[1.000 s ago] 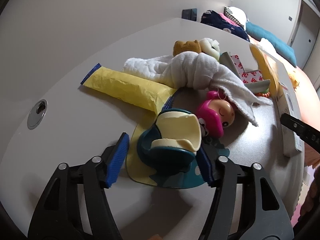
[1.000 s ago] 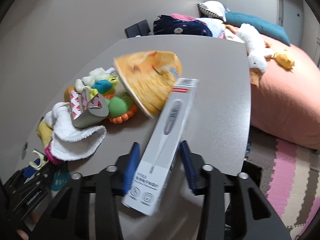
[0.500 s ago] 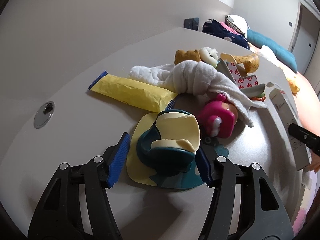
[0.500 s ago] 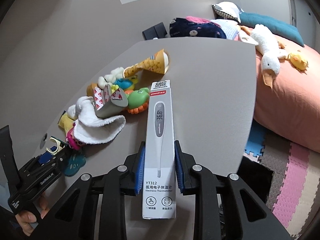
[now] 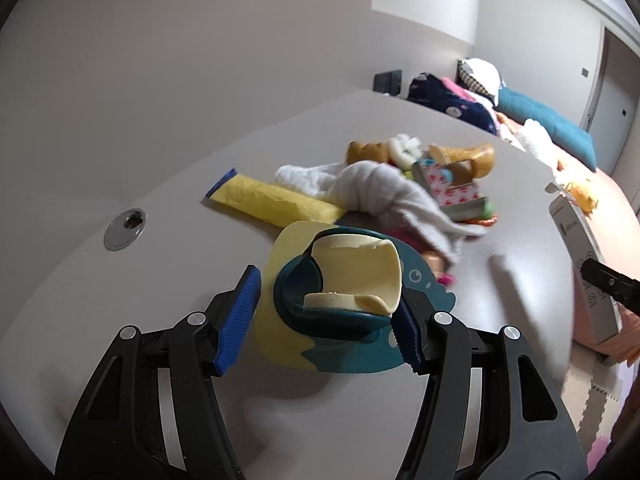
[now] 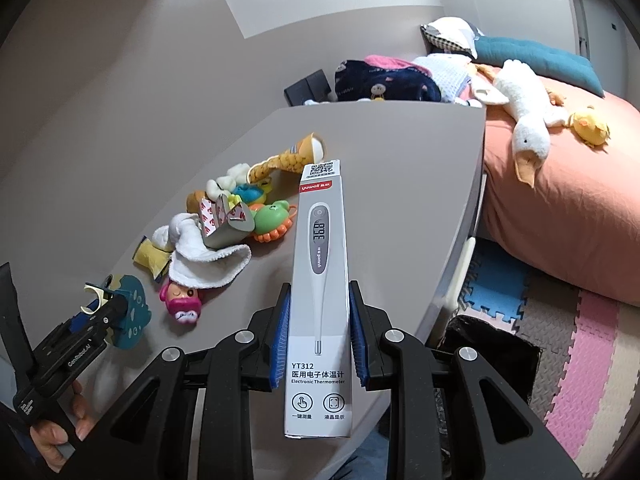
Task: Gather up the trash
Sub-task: 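Carry both held items over the black bin and open both tools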
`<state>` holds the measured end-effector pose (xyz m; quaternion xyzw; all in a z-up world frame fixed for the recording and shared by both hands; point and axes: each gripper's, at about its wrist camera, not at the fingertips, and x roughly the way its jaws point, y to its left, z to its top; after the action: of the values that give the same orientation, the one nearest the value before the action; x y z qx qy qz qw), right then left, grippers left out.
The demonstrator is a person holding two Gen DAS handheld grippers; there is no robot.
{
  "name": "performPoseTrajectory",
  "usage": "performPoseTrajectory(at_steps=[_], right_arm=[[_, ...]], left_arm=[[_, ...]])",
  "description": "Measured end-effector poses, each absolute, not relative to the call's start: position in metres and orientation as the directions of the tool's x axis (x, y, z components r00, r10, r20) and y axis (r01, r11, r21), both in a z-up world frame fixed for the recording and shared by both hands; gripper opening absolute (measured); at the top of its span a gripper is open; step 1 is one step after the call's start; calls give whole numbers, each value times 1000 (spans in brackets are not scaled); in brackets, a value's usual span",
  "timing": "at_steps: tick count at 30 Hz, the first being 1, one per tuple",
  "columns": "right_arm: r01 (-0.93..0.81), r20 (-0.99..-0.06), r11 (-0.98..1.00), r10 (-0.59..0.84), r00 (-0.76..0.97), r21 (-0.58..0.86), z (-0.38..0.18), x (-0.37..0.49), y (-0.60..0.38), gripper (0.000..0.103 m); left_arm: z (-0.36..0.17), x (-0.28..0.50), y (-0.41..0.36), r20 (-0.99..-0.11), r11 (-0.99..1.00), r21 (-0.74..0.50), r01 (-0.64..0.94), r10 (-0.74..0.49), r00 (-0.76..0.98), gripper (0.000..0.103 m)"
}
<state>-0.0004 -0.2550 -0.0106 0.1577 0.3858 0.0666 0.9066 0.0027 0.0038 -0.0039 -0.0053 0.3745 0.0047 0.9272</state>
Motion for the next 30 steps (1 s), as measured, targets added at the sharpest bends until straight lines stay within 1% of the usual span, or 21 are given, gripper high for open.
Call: performPoseTrajectory(at_steps=[9, 19, 30], right_arm=[[54, -668, 939, 200, 716, 339, -7, -27, -296, 28], [162, -671, 932, 106, 734, 324, -7, -54, -357, 28], [303, -696, 898, 5, 718, 319, -19, -74, -418, 28]], left_arm=[[3, -9, -61, -689, 993, -8, 116, -90, 719, 60], [2, -11, -151, -699, 952, -19, 306, -231, 676, 60], [-6, -24, -235, -722, 877, -6, 480, -336, 605, 60]])
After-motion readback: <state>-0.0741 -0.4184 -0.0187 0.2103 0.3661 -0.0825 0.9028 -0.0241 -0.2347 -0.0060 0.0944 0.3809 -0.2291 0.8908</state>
